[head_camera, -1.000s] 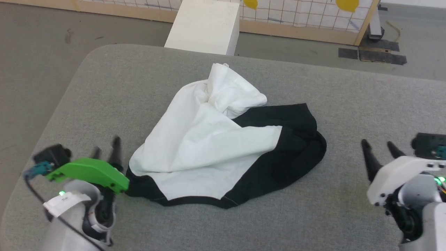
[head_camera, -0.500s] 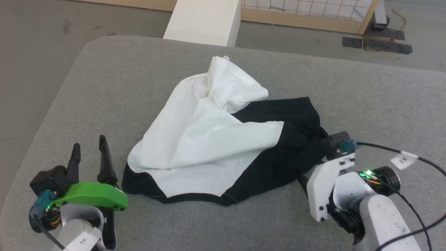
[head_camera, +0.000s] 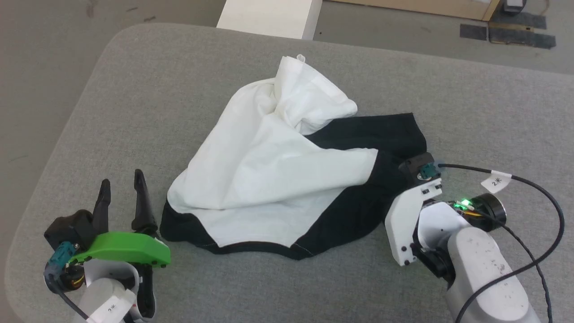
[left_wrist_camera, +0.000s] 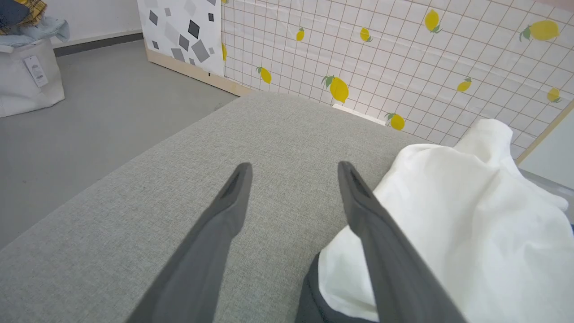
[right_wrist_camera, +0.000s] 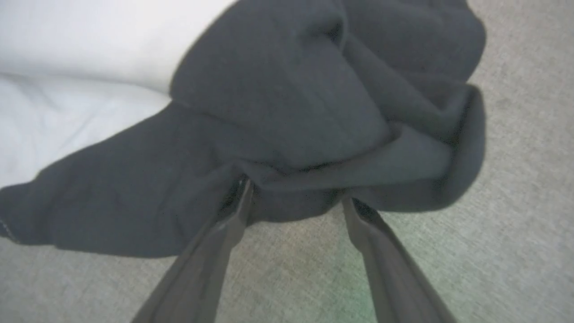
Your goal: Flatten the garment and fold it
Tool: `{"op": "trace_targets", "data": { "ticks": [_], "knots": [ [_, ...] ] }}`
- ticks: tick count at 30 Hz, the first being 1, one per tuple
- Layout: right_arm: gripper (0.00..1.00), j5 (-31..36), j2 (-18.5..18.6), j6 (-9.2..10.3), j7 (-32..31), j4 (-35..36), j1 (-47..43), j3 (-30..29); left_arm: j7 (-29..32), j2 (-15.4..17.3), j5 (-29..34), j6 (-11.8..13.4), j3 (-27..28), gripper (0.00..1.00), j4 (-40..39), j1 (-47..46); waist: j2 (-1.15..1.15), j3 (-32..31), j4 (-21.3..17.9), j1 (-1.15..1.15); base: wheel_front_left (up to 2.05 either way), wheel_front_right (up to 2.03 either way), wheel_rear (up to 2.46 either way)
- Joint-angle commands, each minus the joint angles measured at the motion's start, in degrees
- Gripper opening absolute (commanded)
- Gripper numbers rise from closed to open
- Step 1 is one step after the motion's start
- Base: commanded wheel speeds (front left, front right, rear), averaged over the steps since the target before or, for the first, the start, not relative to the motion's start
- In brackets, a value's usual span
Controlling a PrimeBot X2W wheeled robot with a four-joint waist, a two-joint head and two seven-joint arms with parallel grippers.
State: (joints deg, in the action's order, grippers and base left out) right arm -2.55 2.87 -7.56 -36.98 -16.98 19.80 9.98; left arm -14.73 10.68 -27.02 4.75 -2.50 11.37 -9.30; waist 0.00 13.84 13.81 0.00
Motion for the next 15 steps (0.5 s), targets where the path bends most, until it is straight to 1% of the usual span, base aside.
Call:
{"op": "trace_targets", "data": {
  "ticks": [1,2,3,4,9,13,15],
  "knots": [
    [0.81,-0.18,0.01,0.08,0.10,-1.56,0.43,0.44,-0.26,-0.36,0.56,-0.51,0.42,1.00,0.27,-1.13,0.00,0.42,0.12,0.00,0.00,0.00,0.00],
    [0.20,-0.32,0.01,0.08,0.13,-2.18,0.65,0.52,-0.26,-0.54,0.69,-0.70,0.62,1.00,0.46,-1.19,0.00,0.52,0.06,0.00,0.00,0.00,0.00],
    [0.03,-0.40,0.01,0.08,0.38,-2.47,0.86,0.61,-0.26,-0.66,0.77,-0.87,0.76,1.00,0.61,-1.23,0.00,0.60,0.00,0.00,0.00,0.00,0.00],
    [0.00,-0.62,0.01,0.08,0.83,-2.69,1.06,0.67,-0.26,-0.80,0.92,-1.07,0.98,1.00,0.69,-1.29,0.00,0.66,-0.07,0.00,0.00,0.00,0.00],
    [0.00,-2.64,0.01,0.08,2.81,-1.30,1.23,-1.49,-0.27,-1.14,1.48,-1.91,1.56,1.00,1.48,-1.45,0.00,0.37,-0.77,0.00,0.00,0.00,0.00],
    [0.00,-3.23,0.03,0.08,3.58,3.19,-0.65,-6.17,-0.27,-1.39,1.89,-2.29,1.89,1.00,1.97,-1.33,0.00,-0.62,-1.84,0.00,0.00,0.00,0.00],
    [0.00,-3.30,0.25,0.08,2.94,6.22,-2.55,-9.89,-0.27,-1.37,2.01,-2.50,2.02,1.00,2.19,-1.24,0.00,-1.08,-2.47,0.00,0.00,0.00,0.00]
  ]
}}
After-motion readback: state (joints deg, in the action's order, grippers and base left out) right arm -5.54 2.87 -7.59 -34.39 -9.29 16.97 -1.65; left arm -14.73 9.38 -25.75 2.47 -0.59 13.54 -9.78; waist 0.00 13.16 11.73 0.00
